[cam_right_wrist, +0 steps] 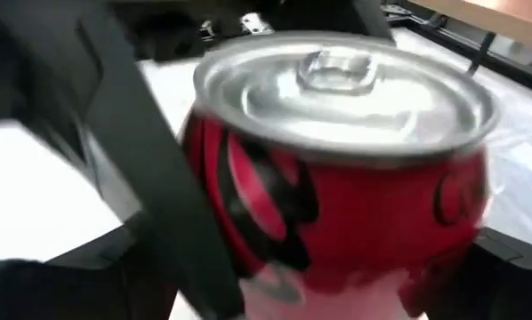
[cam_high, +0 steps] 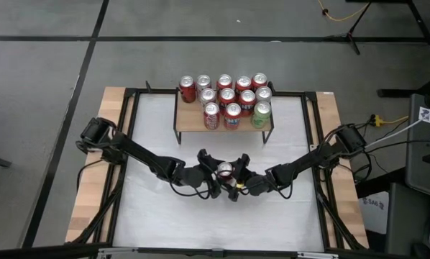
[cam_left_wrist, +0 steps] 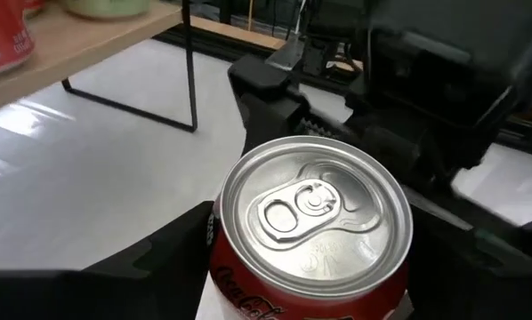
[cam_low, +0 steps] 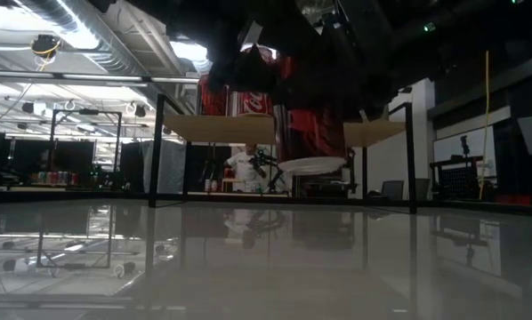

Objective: Place canned beverage on shelf
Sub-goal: Put the red black soda can on the shelf aligned with the other red black soda can

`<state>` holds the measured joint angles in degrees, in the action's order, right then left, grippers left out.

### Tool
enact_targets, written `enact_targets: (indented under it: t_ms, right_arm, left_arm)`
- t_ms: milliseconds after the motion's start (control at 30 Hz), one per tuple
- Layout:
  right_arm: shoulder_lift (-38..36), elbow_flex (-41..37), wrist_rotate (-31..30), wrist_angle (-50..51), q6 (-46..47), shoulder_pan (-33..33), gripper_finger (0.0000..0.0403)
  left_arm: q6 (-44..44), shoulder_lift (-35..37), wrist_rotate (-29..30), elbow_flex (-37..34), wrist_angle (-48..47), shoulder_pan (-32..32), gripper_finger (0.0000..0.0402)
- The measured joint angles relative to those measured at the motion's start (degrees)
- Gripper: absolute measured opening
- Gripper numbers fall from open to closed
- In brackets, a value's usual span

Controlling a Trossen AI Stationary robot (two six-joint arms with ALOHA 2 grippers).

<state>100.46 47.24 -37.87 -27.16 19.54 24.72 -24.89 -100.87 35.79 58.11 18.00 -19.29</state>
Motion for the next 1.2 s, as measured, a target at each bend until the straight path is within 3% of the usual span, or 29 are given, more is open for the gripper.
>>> enact_targets:
  t_ms: [433,733,1000,1200]
  right_arm:
    - [-10.2,0.0,3.0,15.2,-1.9,0.1,0.0353]
    - [-17.6,0.0,3.0,23.3,-1.9,0.0,0.0353]
    - [-18.3,0.0,3.2,23.8,-1.9,0.0,0.0353]
    - [-18.3,0.0,5.2,23.6,-1.8,0.0,0.0353]
  left_arm:
    - [2.2,11.2,-2.4,0.0,-11.1,0.2,0.0280]
    - [6.1,24.8,-4.2,0.0,-21.6,2.1,0.0282]
    - [12.3,37.6,-4.2,0.0,-32.7,9.5,0.0285]
    - [18.4,41.5,-13.4,0.0,-35.0,19.9,0.0286]
